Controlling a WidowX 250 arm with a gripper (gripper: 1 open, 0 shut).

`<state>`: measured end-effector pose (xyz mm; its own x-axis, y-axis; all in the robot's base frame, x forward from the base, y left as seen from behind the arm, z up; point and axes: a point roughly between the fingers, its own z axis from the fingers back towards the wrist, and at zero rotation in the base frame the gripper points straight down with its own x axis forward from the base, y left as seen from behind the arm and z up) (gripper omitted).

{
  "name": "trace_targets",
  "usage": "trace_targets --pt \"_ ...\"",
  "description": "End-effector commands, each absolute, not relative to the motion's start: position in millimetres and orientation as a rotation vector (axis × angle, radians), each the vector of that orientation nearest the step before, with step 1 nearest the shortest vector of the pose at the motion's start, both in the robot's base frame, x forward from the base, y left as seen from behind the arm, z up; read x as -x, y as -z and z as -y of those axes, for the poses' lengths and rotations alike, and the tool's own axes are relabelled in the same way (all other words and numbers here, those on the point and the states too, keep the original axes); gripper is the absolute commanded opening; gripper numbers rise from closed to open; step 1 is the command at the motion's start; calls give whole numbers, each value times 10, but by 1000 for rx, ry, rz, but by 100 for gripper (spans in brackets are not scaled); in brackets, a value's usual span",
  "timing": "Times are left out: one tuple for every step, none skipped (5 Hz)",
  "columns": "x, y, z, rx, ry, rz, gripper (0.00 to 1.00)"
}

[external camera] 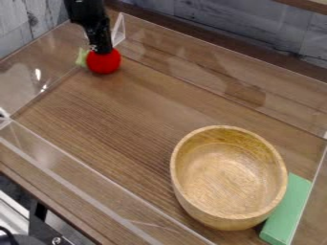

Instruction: Move the red fruit to the left side of the table

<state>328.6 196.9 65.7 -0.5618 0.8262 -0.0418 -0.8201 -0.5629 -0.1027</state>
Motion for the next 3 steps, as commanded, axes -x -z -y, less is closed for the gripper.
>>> trace_targets --pt "-3262 -1102 -2154 171 -2134 194 0" --pt "-3372 -1057 -2143 170 -2141 191 0" --pt "-3482 -1184 -2105 172 -2129 174 100"
